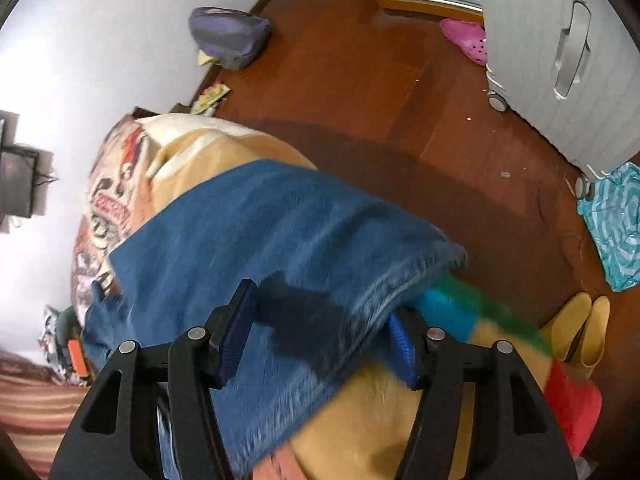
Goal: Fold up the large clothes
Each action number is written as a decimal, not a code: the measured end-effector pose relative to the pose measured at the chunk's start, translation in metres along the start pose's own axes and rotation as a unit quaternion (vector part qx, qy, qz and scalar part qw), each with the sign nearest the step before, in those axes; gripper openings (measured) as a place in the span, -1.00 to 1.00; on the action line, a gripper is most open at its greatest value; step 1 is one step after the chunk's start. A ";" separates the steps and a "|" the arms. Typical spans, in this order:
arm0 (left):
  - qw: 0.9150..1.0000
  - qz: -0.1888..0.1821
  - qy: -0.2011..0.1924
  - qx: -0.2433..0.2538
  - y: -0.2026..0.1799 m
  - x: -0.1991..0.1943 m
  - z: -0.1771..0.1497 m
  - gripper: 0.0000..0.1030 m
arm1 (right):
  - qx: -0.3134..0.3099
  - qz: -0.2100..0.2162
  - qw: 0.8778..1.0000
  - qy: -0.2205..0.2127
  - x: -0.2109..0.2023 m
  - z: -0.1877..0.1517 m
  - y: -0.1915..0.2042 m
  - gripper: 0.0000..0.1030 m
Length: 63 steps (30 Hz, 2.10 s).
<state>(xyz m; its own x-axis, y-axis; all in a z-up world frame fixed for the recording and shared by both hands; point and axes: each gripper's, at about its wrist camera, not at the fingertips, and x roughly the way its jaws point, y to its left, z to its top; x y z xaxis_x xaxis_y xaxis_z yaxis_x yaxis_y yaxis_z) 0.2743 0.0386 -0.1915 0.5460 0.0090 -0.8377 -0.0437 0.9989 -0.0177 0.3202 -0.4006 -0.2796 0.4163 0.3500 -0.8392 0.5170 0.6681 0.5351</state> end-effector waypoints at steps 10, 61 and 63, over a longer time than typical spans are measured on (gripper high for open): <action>1.000 0.004 -0.014 0.003 0.007 -0.014 -0.006 1.00 | -0.108 -0.043 0.987 -0.110 -0.062 -0.024 0.057 -0.80; 1.000 -0.014 -0.010 -0.025 0.035 -0.020 -0.022 1.00 | -0.066 0.055 0.996 -0.005 -0.010 -0.067 0.083 -0.24; 0.999 -0.015 -0.011 -0.027 0.036 -0.020 -0.022 1.00 | -0.094 0.046 0.994 -0.009 -0.012 -0.067 0.091 -0.61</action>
<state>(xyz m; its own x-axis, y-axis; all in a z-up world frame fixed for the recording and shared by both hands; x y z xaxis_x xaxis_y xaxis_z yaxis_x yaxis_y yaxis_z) 0.2430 0.0737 -0.1874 0.5654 -0.0191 -0.8246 -0.0718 0.9948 -0.0723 0.3122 -0.3006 -0.2276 0.4694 0.4055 -0.7844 0.3277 0.7448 0.5812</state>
